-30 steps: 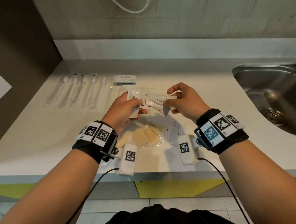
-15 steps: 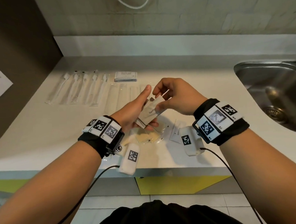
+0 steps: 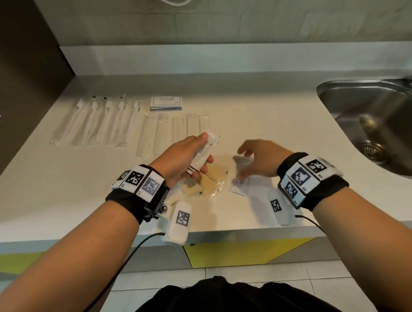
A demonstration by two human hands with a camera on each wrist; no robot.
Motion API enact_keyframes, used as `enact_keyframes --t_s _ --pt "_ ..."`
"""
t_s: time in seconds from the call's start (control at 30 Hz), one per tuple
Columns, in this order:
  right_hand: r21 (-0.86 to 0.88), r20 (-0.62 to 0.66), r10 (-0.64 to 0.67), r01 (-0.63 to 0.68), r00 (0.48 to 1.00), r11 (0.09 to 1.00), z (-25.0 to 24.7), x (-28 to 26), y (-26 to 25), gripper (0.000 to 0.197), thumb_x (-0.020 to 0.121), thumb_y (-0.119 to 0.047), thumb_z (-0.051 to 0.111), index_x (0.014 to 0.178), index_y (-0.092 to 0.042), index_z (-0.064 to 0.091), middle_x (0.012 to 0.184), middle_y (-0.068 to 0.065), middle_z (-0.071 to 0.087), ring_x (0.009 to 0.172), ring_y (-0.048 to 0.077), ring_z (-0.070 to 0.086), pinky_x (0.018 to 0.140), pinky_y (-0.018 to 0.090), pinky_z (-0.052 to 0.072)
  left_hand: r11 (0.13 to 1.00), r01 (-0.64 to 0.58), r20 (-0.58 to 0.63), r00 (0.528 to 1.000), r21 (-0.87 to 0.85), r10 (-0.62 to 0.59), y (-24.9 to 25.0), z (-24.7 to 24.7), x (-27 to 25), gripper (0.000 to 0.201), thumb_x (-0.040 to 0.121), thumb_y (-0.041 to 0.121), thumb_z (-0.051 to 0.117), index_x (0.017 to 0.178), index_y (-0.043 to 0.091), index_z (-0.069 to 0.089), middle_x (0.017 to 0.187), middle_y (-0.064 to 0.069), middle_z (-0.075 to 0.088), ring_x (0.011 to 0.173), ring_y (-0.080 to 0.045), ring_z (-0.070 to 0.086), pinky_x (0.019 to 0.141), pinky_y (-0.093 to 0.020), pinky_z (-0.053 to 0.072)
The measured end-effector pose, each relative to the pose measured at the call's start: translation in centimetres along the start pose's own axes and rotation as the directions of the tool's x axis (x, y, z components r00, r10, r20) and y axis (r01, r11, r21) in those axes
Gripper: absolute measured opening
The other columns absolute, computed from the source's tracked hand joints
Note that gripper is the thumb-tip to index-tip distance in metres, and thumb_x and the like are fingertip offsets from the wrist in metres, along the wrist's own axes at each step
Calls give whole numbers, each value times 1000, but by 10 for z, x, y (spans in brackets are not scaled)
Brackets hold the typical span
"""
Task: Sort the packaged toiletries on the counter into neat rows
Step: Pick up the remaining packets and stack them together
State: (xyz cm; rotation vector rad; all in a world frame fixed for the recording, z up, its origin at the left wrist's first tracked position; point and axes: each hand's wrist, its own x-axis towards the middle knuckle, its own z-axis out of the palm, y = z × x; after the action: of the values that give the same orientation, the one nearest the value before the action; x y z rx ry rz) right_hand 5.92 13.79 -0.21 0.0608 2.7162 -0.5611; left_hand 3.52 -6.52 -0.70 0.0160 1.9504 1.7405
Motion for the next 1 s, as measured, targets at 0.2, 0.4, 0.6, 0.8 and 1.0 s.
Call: enact_keyframes --t_s 0.2,0.4,0.6,0.8,1.0 --pt "-131 33 116 -111 993 985 15 6 2 88 64 -42 84 136 -15 42 133 7 46 123 27 44 99 42 45 1000 3 -9 1000 -27 -3 3 1 -2 40 101 42 45 118 8 57 86 -9 67 55 -16 58 49 -28 43" --pt "89 -139 -2 15 990 996 -2 4 0 43 80 -9 70 118 -11 49 114 10 60 97 27 59 68 27 44 999 6 -37 999 -32 -7 -3 -3 -1 35 102 38 43 114 8 57 91 -12 67 64 -22 61 53 -31 46" --pt "374 -290 -157 263 944 889 -39 -5 -28 40 75 -2 74 101 -16 48 90 3 65 61 19 65 52 25 49 993 59 -20 998 -98 -62 -5 -11 -4 38 100 41 47 108 5 59 77 -10 67 55 -20 58 50 -29 43" --pt "319 -231 -372 431 899 844 -43 -9 -57 15 80 -2 65 89 -13 69 84 4 70 68 12 58 64 17 45 963 39 3 999 -266 -40 -5 -17 -6 61 96 62 38 112 8 64 83 -14 66 58 -23 58 46 -29 43" --pt "217 -174 -400 431 900 876 -27 -2 -67 14 81 -14 72 92 -21 76 88 -7 63 67 3 55 59 7 40 973 72 97 994 -221 -52 0 -20 -14 63 88 71 40 123 20 53 98 -7 68 62 -23 62 50 -30 45"
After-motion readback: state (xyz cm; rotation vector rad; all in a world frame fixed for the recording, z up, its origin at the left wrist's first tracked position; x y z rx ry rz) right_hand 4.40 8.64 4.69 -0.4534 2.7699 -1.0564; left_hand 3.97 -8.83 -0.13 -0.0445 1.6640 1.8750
